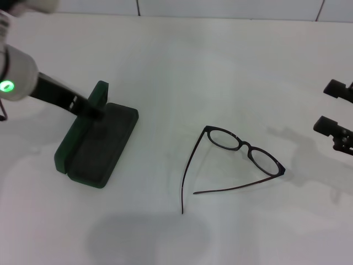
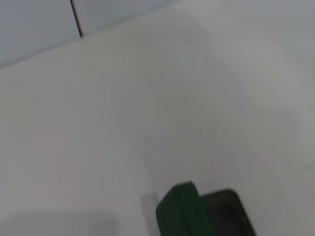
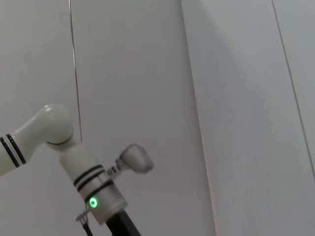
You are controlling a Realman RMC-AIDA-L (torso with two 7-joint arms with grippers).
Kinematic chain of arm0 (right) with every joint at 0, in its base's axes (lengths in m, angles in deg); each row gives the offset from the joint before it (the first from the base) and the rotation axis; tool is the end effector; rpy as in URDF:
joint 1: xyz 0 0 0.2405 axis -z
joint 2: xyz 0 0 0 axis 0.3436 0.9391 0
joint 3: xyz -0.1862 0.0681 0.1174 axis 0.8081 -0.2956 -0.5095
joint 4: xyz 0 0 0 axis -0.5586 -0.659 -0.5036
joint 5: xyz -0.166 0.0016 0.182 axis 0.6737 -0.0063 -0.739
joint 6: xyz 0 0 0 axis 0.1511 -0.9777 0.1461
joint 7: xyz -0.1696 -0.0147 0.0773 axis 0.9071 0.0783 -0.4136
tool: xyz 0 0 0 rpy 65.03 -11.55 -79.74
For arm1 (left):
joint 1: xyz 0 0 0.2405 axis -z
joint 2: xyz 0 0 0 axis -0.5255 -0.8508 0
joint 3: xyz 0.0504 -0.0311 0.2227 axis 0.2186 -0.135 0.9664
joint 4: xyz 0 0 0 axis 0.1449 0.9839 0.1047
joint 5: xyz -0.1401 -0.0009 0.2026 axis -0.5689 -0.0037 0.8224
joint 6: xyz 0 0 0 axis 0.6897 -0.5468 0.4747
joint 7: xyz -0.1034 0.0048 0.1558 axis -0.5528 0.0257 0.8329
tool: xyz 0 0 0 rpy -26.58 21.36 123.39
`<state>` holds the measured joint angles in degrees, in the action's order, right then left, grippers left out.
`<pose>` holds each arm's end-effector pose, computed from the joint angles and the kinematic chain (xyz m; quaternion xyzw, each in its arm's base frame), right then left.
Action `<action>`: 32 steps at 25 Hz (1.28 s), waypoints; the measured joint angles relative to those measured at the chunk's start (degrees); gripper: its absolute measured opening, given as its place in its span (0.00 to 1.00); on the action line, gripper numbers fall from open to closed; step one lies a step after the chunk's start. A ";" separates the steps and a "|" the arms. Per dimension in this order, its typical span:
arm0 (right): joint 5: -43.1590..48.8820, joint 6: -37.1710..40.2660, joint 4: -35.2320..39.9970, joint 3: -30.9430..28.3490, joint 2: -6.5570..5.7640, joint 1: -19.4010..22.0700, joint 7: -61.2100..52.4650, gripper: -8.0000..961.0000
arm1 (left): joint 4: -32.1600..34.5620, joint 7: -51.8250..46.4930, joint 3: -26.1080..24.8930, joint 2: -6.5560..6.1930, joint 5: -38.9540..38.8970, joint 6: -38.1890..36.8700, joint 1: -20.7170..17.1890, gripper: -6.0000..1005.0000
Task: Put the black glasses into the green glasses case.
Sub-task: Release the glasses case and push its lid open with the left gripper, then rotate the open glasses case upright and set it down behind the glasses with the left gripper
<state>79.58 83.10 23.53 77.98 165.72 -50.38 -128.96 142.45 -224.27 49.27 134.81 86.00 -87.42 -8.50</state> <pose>0.2507 0.3024 0.0050 -0.8716 0.0863 0.4529 0.1669 -0.1895 0.3794 0.0472 -0.8654 -0.3874 0.1218 0.2935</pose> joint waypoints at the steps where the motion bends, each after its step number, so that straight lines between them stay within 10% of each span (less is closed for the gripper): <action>1: -0.01 -0.01 0.00 -0.01 -0.01 -0.13 0.00 0.80 | -1.07 -0.63 1.33 0.00 1.11 0.57 0.32 0.73; 19: -0.06 -0.66 0.00 -0.76 0.11 0.17 -0.01 0.80 | -10.67 -3.06 3.58 -0.22 7.41 2.35 3.75 0.67; 32: 0.04 0.44 -0.24 -0.78 0.35 1.88 0.03 0.80 | -6.10 1.26 3.91 -0.27 5.01 2.18 6.64 0.23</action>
<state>79.63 83.54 23.30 77.19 166.06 -48.49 -128.93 136.35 -223.02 53.18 134.54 91.01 -85.25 -1.86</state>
